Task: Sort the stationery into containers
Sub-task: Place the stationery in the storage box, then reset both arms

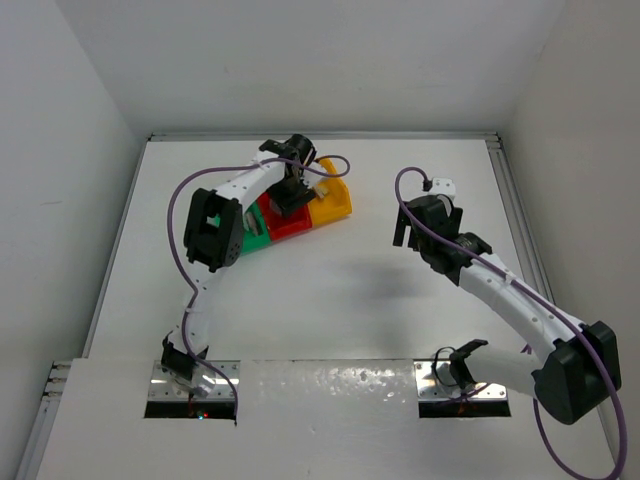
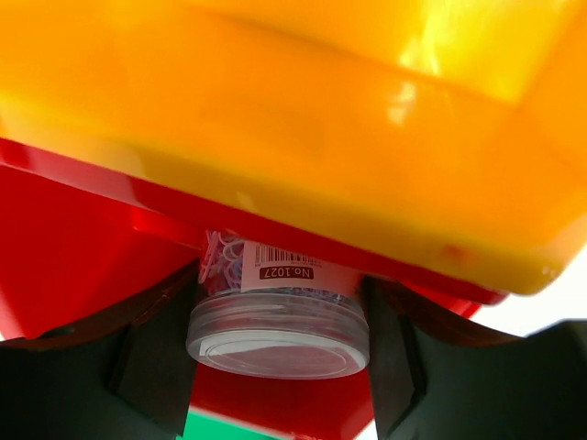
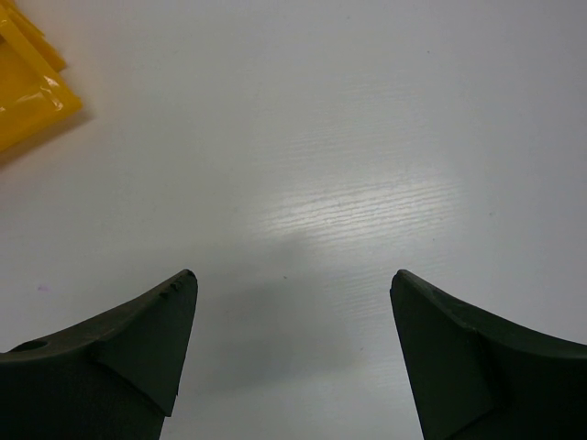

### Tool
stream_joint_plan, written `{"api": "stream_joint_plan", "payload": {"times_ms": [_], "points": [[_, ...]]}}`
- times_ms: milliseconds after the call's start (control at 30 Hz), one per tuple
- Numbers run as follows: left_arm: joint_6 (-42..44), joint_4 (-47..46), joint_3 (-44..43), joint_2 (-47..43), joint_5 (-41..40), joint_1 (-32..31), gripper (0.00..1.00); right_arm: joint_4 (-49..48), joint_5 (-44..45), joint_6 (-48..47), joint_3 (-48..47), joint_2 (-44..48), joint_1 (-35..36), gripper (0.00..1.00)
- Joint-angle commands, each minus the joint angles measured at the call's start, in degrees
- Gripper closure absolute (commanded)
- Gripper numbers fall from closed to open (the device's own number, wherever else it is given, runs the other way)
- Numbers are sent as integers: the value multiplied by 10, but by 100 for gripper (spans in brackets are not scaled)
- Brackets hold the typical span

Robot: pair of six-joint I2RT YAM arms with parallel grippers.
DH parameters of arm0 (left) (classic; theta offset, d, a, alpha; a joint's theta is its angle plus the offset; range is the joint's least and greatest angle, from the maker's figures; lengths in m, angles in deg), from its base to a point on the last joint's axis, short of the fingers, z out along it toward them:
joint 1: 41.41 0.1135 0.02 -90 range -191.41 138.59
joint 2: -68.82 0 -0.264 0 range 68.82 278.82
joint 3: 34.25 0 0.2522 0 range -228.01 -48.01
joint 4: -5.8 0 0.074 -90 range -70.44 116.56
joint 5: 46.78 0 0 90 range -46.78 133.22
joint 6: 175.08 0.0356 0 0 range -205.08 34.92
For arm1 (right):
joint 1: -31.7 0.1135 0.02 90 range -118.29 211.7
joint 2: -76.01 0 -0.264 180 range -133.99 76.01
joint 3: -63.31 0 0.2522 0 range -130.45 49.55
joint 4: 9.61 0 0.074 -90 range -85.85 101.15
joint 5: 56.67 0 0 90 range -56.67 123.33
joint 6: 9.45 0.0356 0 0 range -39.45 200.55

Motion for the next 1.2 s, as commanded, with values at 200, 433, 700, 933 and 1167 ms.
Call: {"api": "stream_joint_plan", "payload": {"times_ms": [200,433,700,933,1167], "points": [[-2,-41,3,-27,3,-5,31,-1,5,1,-7,23,-3,15],[-3,-37,-18,-33,1,-6,30,0,4,1,-7,28,-4,15],[14,-40,-51,-107,6,-7,18,-1,-37,-24,-14,18,-3,11],[-40,-59,-37,-195,-32,19,15,0,-52,-25,-31,-16,-36,1],[-243,-208,167,-356,-51,232,14,39,-78,-41,-47,-48,-117,1]]}}
